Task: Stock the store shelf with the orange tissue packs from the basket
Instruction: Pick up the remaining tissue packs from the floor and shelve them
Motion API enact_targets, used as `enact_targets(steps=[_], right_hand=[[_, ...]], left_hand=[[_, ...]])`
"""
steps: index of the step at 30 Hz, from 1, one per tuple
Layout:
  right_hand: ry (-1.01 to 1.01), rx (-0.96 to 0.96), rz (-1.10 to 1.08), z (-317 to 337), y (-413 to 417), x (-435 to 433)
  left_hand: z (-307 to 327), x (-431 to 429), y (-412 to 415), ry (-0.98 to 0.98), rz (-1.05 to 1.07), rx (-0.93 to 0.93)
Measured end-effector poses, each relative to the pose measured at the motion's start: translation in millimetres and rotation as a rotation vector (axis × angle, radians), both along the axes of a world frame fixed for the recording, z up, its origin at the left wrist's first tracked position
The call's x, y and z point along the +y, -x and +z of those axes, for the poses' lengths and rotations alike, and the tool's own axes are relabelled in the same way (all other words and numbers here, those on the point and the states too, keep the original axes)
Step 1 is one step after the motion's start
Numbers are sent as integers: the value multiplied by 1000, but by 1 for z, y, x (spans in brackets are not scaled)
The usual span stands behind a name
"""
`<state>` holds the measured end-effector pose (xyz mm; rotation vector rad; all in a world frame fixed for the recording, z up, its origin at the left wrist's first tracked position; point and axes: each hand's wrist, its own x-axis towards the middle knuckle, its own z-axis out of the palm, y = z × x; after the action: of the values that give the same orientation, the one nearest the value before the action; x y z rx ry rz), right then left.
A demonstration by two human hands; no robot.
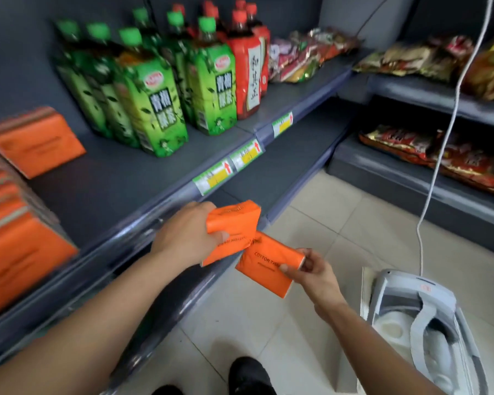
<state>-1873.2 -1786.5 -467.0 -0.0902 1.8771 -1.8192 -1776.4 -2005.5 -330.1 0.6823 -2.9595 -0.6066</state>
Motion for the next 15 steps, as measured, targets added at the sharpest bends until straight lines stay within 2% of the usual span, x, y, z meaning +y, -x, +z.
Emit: enact_targets(steps=[6, 15], right_hand=[[159, 105, 69, 62, -2, -21], [301, 234, 198, 141, -19, -85]], left_hand=[[81, -19, -37, 122, 103, 193], [133, -67, -88, 201, 252, 267]])
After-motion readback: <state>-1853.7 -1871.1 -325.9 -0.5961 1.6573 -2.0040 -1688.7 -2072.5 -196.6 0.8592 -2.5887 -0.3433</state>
